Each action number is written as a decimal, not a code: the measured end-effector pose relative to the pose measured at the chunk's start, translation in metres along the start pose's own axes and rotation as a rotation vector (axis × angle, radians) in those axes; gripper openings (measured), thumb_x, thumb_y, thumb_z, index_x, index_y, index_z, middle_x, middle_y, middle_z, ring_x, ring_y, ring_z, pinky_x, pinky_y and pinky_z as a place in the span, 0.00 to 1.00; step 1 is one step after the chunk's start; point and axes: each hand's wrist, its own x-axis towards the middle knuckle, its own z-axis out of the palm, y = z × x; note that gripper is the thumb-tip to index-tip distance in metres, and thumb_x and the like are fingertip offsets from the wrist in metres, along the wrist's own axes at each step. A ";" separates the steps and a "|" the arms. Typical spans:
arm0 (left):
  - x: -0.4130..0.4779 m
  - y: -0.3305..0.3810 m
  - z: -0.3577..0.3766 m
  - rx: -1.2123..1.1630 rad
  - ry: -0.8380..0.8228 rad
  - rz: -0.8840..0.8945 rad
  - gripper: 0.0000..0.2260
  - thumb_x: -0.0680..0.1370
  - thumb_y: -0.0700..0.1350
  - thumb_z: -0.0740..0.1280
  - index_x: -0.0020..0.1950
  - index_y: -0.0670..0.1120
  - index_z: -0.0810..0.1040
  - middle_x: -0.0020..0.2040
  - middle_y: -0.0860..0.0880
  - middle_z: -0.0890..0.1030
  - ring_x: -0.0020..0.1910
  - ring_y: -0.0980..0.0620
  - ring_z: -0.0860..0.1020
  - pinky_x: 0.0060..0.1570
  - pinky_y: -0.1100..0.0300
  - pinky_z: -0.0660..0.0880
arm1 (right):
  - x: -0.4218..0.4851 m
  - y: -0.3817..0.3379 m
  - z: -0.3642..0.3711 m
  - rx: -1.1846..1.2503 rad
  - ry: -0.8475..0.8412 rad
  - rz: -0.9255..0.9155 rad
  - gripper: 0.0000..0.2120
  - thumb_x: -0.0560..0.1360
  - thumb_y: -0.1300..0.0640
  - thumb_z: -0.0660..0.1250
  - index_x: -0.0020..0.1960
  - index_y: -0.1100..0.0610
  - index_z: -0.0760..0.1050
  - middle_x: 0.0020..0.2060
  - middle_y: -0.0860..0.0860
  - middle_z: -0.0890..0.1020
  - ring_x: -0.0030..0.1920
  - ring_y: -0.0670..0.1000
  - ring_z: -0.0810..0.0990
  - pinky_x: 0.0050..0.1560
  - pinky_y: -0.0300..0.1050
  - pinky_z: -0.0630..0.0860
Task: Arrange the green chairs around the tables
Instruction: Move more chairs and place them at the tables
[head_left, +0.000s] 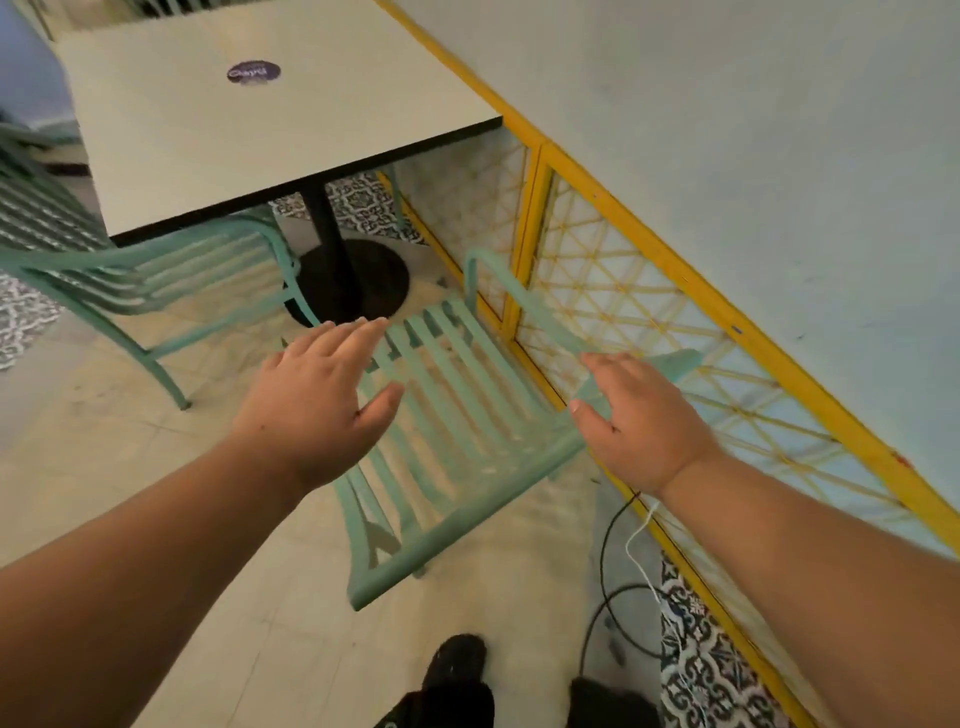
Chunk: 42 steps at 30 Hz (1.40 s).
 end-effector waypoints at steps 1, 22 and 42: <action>-0.001 0.004 0.003 -0.003 0.010 -0.035 0.33 0.79 0.67 0.50 0.81 0.54 0.58 0.77 0.49 0.70 0.77 0.45 0.65 0.72 0.40 0.65 | 0.005 0.006 -0.001 -0.009 -0.023 -0.029 0.28 0.82 0.48 0.64 0.78 0.60 0.67 0.72 0.58 0.74 0.73 0.58 0.68 0.73 0.52 0.62; -0.045 0.087 0.126 0.038 -0.202 -0.440 0.49 0.68 0.84 0.43 0.84 0.58 0.49 0.83 0.54 0.59 0.82 0.46 0.53 0.78 0.43 0.55 | 0.091 0.102 0.040 -0.136 -0.328 -0.302 0.39 0.78 0.29 0.50 0.78 0.54 0.66 0.75 0.53 0.71 0.78 0.58 0.63 0.76 0.57 0.62; 0.018 0.060 0.151 0.131 -0.179 -0.280 0.42 0.62 0.86 0.34 0.32 0.53 0.71 0.29 0.55 0.73 0.26 0.58 0.72 0.25 0.61 0.67 | 0.154 0.096 0.065 -0.383 -0.159 -0.363 0.28 0.79 0.39 0.56 0.28 0.56 0.68 0.23 0.50 0.70 0.25 0.50 0.67 0.26 0.44 0.57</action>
